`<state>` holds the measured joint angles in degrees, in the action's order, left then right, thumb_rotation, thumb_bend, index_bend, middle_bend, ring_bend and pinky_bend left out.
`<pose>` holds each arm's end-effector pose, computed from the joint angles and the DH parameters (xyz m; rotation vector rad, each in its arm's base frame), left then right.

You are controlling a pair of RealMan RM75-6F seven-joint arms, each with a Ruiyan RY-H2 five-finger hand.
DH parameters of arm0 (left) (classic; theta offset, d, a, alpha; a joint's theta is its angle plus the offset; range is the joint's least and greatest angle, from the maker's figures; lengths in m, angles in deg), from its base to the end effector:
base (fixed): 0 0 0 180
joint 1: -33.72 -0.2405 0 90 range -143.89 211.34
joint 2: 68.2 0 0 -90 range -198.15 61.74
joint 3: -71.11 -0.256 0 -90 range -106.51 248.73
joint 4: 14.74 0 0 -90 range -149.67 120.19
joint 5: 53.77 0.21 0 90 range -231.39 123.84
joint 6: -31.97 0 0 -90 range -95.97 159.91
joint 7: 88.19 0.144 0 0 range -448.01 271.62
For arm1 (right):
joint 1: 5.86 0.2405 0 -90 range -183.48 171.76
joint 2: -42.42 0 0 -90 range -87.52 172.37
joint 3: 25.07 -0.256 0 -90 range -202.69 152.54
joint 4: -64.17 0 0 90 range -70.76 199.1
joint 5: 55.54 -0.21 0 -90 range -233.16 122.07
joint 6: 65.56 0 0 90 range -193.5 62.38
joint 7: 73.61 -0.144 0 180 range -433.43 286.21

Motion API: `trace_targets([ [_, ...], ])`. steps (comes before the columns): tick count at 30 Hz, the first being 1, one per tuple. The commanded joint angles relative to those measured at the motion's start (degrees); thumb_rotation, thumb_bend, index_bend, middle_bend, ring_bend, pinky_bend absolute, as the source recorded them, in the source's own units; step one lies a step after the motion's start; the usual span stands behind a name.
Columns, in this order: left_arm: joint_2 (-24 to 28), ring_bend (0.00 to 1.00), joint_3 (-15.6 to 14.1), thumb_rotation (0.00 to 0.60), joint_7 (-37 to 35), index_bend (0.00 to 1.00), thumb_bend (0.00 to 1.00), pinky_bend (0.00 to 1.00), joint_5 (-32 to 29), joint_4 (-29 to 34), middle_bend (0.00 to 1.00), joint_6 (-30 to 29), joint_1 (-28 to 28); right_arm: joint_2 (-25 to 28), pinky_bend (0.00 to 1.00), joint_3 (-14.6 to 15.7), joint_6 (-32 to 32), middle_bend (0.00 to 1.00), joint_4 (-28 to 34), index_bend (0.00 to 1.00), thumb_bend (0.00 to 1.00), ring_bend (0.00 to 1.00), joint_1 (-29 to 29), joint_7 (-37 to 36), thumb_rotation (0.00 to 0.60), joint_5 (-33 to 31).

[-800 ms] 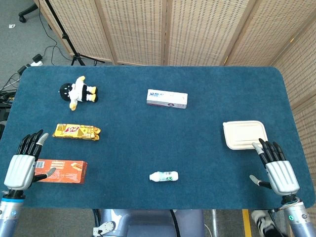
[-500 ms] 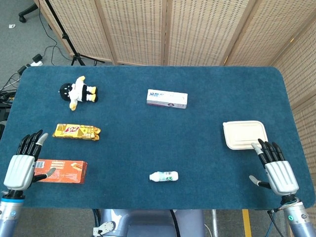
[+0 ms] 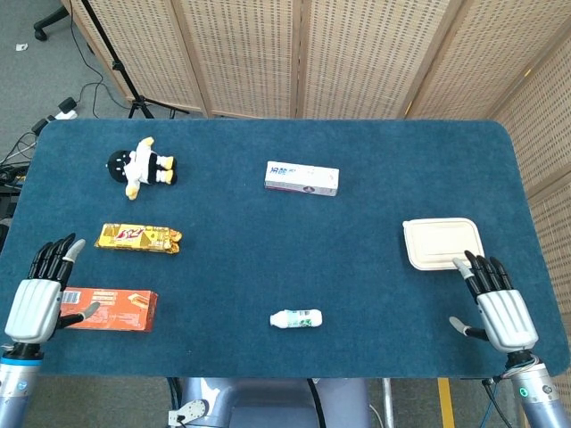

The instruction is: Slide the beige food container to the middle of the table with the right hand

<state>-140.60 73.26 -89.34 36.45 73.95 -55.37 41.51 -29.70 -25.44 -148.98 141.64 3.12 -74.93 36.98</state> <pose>-0.2886 0.1928 0.1180 -1.4292 -0.9008 -1.0760 -0.3257 -0.1976 0.1215 1.5834 -0.7857 0.8878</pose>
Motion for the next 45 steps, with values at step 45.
trace_targets([
  [45,-0.18,0.0,0.53,0.6,-2.36,0.0,0.11,0.01,-0.68,-0.81,0.0,0.43,0.34,13.85,0.04,-9.37,34.25,0.0,18.97,0.07,0.21,0.0,13.28,-34.16,0.6,-21.39],
])
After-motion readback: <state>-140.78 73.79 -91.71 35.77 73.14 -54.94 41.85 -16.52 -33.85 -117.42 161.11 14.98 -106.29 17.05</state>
